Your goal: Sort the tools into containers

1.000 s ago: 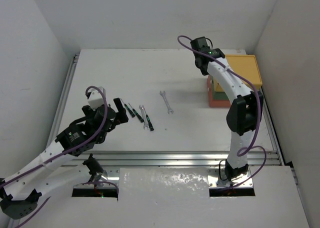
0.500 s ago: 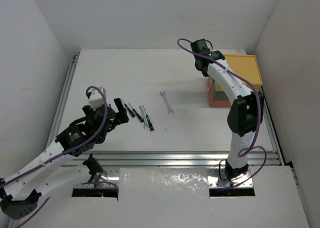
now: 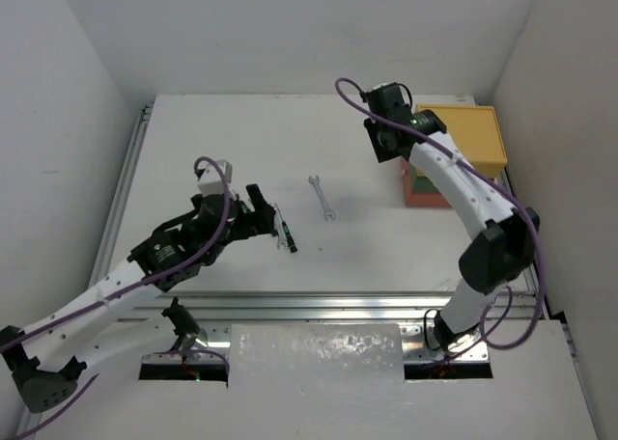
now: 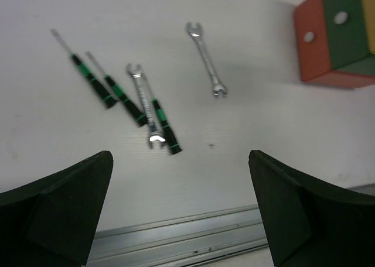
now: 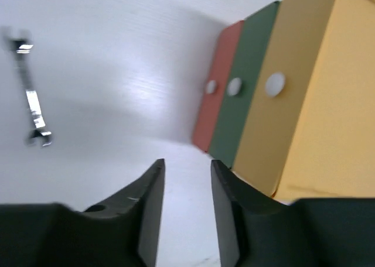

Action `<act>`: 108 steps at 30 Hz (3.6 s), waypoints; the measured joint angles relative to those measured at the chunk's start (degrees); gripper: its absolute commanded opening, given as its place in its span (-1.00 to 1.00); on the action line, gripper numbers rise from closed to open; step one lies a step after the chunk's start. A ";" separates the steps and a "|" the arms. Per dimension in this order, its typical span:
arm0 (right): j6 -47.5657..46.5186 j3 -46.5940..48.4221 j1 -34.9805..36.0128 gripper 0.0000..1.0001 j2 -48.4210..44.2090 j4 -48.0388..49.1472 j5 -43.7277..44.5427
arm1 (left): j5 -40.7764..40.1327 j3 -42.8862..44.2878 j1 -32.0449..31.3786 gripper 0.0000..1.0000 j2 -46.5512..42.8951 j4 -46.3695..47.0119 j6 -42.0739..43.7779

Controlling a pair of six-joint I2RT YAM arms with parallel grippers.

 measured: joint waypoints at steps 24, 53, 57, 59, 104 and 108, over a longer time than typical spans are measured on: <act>20.33 -27.69 2.45 0.98 -65.94 -0.13 -26.32 | 48.52 40.46 7.17 0.83 79.65 66.86 -18.23; 22.08 -30.69 2.45 0.98 -70.27 -6.29 -38.97 | 60.98 77.90 9.75 0.20 114.79 73.72 -35.50; 22.05 -30.69 2.45 0.98 -70.47 -6.34 -38.93 | 60.83 80.74 8.98 0.16 115.45 73.68 -36.44; 22.05 -30.69 2.45 0.98 -70.75 -6.36 -38.95 | 60.67 81.48 8.61 0.08 115.62 74.12 -36.87; 21.84 -33.64 2.45 0.98 -71.63 -6.80 -40.54 | 57.18 42.99 12.57 -1.00 97.09 91.60 -36.52; 21.88 -34.60 2.45 0.98 -71.19 -6.49 -41.13 | 57.88 42.95 13.05 -0.68 96.45 90.58 -35.78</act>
